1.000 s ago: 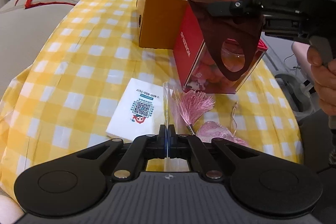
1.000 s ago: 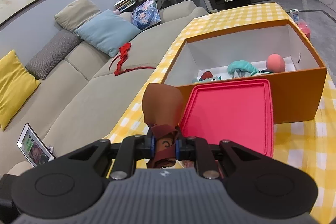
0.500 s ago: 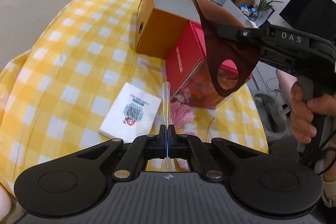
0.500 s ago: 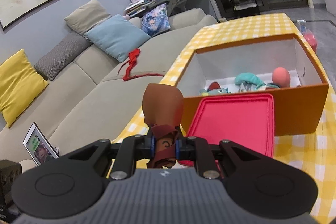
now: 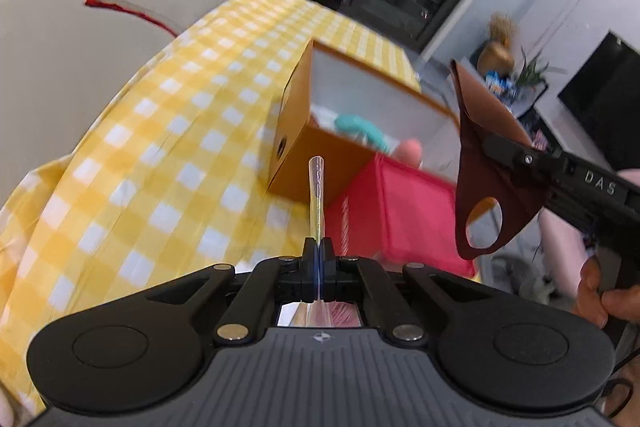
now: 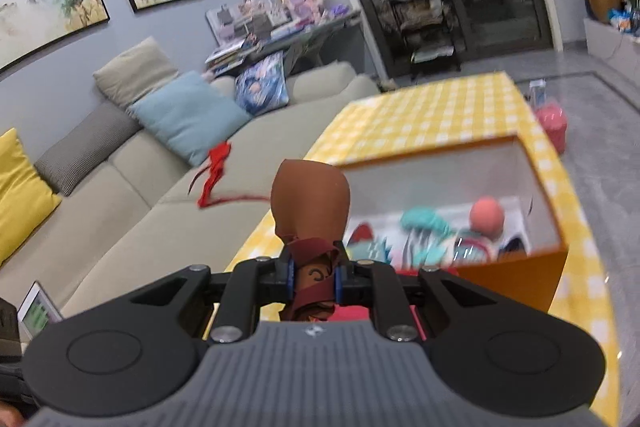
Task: Organize soft objects
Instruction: 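Carry the clear bag with the left tool while the right tool carries the brown pouch into the box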
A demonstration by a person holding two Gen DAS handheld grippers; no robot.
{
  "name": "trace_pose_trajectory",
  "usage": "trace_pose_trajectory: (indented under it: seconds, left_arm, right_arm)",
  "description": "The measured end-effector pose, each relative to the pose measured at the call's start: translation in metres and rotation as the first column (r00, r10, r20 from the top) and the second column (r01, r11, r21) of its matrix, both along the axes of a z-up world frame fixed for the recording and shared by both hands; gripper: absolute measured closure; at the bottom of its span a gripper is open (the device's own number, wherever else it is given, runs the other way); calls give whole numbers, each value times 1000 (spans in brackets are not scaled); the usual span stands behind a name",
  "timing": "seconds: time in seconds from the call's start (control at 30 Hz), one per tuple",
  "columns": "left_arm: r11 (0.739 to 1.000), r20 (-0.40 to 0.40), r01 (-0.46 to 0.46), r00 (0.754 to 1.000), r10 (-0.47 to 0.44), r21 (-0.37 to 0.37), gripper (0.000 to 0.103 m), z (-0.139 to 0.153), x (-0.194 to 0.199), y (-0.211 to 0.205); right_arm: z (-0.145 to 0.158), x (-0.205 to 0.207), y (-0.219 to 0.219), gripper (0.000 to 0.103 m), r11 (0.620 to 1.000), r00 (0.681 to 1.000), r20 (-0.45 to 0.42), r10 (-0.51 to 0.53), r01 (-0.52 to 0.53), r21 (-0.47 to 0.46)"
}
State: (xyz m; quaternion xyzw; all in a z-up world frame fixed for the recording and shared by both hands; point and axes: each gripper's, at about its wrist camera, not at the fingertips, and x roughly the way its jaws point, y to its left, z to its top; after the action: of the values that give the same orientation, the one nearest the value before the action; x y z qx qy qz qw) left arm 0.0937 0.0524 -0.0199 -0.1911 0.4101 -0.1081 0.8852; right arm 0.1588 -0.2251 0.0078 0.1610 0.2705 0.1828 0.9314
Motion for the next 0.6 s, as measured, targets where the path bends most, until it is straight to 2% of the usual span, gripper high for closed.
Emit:
trace_pose_trajectory:
  seconds: [0.17,0.4,0.6]
  left_arm:
    - [999,30,-23,999,22,35,103,13,20,-11]
    - [999,53,-31,998,29,43,103,20,52,-20]
    - [993,67,-63,996,57,101,103,25,84,-23]
  right_arm:
    - [11,20,-5,88,997,998,56,-33,36,-69]
    - [-2,65,-11,88,998,998,17,-54,54,-29]
    - [-7,97,-2,88,999,999,12,-41,42,-31]
